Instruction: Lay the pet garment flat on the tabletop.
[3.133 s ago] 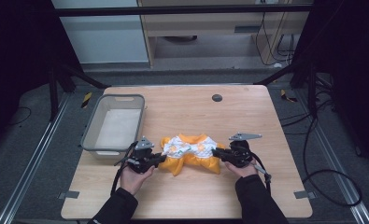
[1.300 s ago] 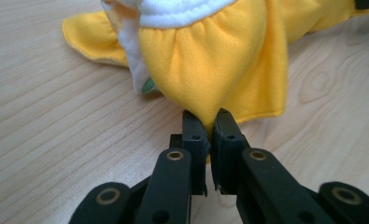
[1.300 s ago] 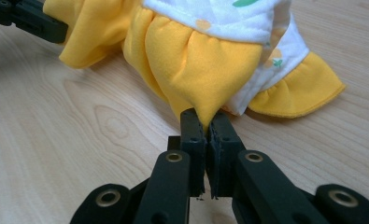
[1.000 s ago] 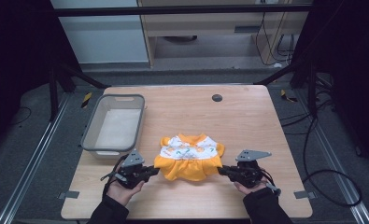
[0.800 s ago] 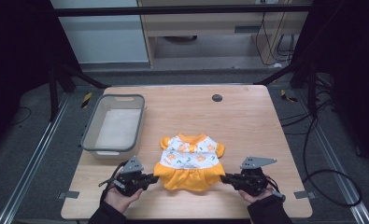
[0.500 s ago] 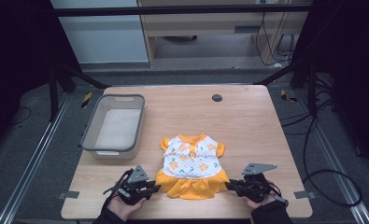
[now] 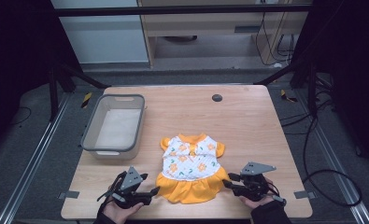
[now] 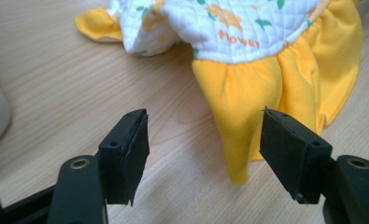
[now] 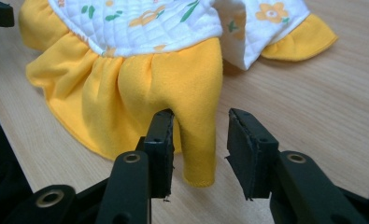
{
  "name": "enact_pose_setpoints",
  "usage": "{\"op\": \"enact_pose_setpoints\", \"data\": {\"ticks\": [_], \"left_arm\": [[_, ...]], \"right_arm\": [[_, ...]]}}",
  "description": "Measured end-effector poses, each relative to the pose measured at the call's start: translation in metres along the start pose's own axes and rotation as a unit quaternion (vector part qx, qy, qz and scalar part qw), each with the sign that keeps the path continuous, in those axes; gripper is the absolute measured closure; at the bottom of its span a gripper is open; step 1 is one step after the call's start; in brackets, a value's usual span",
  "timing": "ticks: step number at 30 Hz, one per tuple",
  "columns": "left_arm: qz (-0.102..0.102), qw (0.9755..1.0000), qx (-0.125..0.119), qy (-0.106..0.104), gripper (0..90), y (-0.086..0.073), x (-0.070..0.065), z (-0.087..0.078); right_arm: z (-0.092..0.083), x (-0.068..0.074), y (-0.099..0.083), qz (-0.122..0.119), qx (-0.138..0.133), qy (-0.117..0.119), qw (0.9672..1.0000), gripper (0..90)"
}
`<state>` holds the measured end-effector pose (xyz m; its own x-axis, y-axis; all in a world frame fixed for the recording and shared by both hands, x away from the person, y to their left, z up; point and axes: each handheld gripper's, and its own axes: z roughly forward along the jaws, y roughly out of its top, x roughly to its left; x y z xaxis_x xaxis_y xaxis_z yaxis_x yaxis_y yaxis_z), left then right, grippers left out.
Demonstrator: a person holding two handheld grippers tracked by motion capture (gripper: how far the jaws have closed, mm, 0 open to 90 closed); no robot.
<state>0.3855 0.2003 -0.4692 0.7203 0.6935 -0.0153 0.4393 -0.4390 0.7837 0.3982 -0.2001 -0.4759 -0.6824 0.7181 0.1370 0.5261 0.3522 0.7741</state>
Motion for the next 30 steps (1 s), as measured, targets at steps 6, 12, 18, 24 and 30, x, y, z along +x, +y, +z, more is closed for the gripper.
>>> {"op": "enact_pose_setpoints", "data": {"ticks": [6,12,18,24,30], "left_arm": [[-0.006,0.9996,-0.028,0.007,34.8,0.006,0.008,-0.005],[-0.008,0.9981,-0.055,0.028,41.7,0.018,0.019,-0.010],[-0.023,0.9970,-0.066,0.033,42.9,0.031,0.033,-0.009],[-0.031,0.9954,-0.083,0.037,42.7,0.051,0.046,-0.008],[-0.035,0.9944,-0.090,0.043,42.8,0.075,0.058,0.003]], "right_arm": [[-0.002,-0.003,0.001,-0.002,-0.024,-0.011,0.9997,50.6],[-0.009,-0.009,0.006,0.005,-0.055,-0.022,0.9983,44.5],[-0.012,-0.014,0.014,0.009,-0.073,-0.026,0.9970,43.1],[-0.012,-0.022,0.033,0.009,-0.098,-0.037,0.9945,41.2],[-0.001,-0.039,0.056,0.017,-0.109,-0.050,0.9926,41.7]]}}
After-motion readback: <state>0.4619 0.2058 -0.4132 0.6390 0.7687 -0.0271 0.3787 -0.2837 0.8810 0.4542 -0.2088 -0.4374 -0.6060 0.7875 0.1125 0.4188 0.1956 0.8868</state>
